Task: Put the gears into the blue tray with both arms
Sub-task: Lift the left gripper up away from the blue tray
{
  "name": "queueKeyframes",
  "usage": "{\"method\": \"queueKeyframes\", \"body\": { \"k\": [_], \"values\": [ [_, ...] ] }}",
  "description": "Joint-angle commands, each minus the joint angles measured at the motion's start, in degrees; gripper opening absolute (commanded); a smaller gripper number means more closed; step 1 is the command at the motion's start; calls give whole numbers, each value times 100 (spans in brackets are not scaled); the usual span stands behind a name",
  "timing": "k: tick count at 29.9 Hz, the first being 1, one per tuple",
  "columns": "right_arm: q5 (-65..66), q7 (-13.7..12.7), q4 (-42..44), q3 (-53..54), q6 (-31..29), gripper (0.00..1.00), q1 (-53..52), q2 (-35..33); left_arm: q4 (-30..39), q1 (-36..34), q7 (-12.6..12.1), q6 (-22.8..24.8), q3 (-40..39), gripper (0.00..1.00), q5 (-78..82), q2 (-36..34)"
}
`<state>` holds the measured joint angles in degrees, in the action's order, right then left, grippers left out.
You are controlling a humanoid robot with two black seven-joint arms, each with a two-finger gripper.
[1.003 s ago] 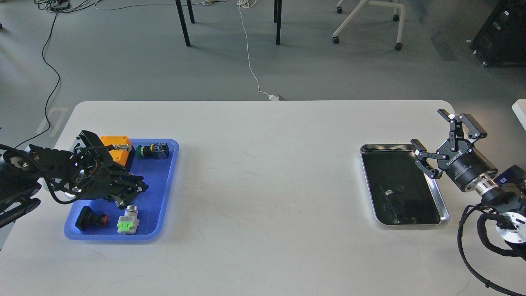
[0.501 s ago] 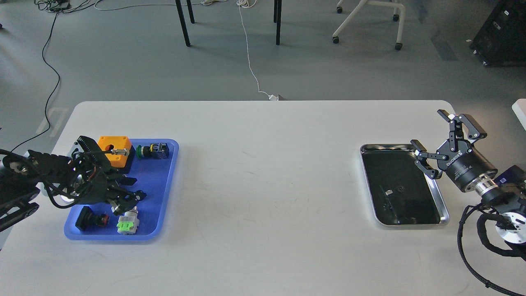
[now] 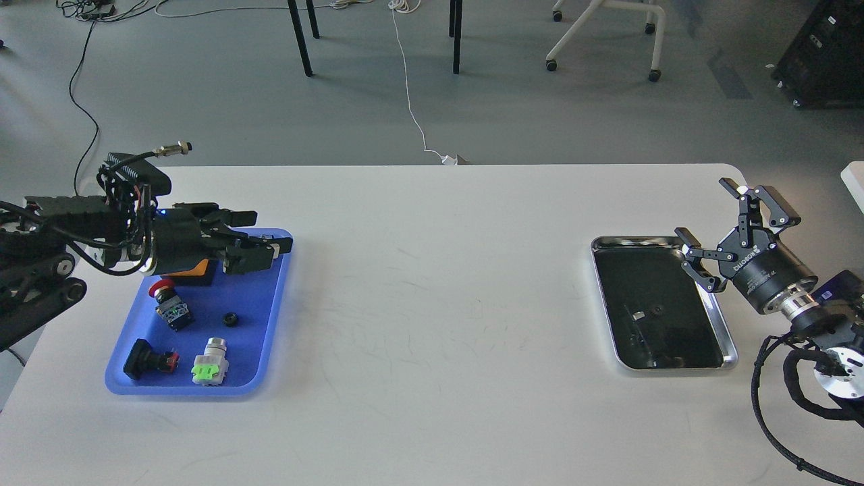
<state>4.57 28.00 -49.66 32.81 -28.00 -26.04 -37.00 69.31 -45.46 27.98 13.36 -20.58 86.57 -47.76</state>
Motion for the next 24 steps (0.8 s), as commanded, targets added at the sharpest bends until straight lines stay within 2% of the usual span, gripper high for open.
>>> {"method": "queueKeyframes", "body": {
  "k": [1,4,6,9,12,13,14,15,18,20,24],
  "values": [
    [0,0,-9,-3,0,98,-32,0,39,80,2,-245,-87,98,-2497,249],
    [0,0,-26,-12,0,98,-33,0,30,335,2,-798,-279,98,-3916,574],
    [0,0,-44,-20,0,98,-41,0,30,694,2,-1333,-866,98,-4314,793],
    [9,0,-53,-20,0,98,-59,0,-13,1318,2,-1608,-1780,98,-4315,1329],
    [9,0,-53,-29,0,98,-76,0,-49,1837,2,-1477,-2686,98,-4333,1813],
    [9,0,-53,-29,0,98,-76,0,-49,1839,2,-1476,-2689,98,-4333,1814],
    [52,0,-61,-29,0,98,-94,9,-57,2256,2,-1224,-3289,98,-4324,2119],
    [79,0,-61,-38,0,98,-120,0,-84,2391,2,-1048,-3504,98,-4333,2244],
    [438,0,-62,-125,0,98,-357,-44,-250,2664,-406,-423,-3997,98,-4394,2526],
    [1174,0,-79,-222,0,98,-673,-210,-312,2787,-521,-229,-4121,98,-4403,2596],
    [3149,0,-421,-520,0,98,-1366,-614,-312,2814,-539,-193,-4130,98,-4412,2632]
  ]
}}
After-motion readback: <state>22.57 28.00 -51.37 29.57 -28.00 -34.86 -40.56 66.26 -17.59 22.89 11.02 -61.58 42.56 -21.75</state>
